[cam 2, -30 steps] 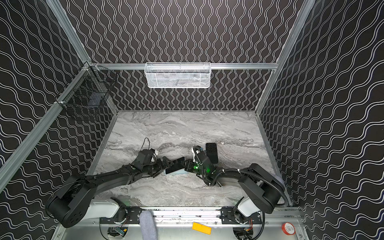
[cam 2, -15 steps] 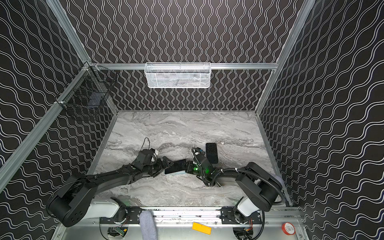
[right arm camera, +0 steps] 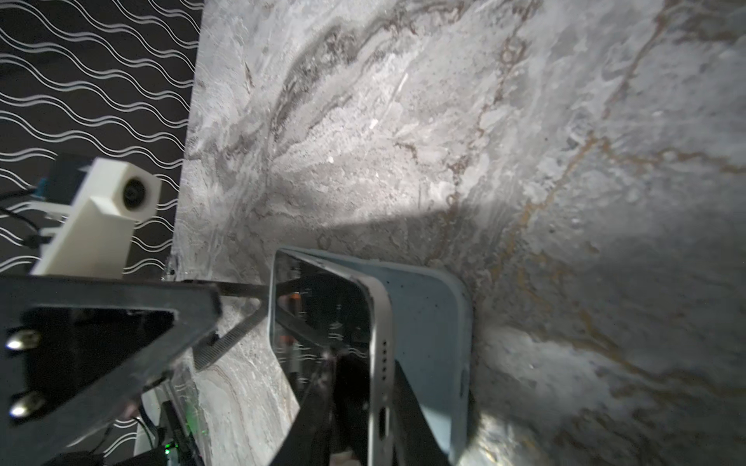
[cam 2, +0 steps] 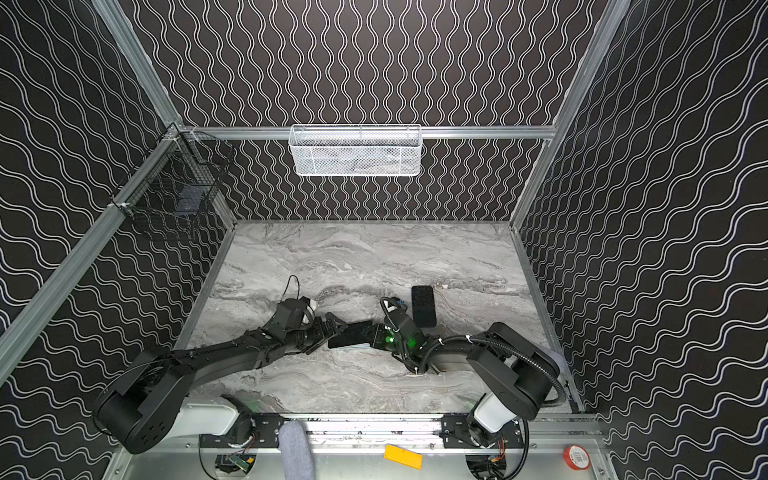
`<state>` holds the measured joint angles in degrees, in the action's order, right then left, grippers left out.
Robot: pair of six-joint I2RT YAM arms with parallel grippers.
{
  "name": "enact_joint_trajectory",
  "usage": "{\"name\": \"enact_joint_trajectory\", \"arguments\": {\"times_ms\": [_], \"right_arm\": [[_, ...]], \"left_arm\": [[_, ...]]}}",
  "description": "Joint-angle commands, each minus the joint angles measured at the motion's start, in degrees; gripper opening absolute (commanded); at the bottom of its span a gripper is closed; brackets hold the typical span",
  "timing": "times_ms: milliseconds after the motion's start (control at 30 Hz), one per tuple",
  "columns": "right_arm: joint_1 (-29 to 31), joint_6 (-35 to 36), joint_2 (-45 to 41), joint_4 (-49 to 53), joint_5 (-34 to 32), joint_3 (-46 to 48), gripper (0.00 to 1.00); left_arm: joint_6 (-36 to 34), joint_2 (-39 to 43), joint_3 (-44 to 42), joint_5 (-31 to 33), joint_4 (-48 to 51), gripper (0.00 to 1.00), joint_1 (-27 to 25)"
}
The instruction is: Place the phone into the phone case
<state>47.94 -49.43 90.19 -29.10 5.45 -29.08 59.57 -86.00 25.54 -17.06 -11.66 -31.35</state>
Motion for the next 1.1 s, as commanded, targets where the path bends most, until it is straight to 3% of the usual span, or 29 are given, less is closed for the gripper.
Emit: {"name": "enact_joint_trajectory", "arguments": {"times_ms": [0, 467, 800, 1067], "right_arm": [[0.43, 2.31, 0.25, 4.57, -0.22, 0.08, 0.25], [1.45, 3.29, -0.95, 5.50, -1.89, 0.08, 0.37], [1.67, 5.39, -3.87, 9.70, -5.59, -1.18, 0.52], [1.66, 7.60, -6.93, 14.65, -9.05, -2.98, 0.55]], "left_arm": [[-0.37, 0.33, -0.22, -0.53, 0.36, 0.98, -0.04], [-0.14, 1.14, -0.83, -0.17, 0.72, 0.98, -0.09], [-0.11, 1.70, -1.02, -0.22, 0.94, 0.98, -0.11], [0.08, 2.14, -1.33, -0.30, 0.35, 0.98, -0.03]]}}
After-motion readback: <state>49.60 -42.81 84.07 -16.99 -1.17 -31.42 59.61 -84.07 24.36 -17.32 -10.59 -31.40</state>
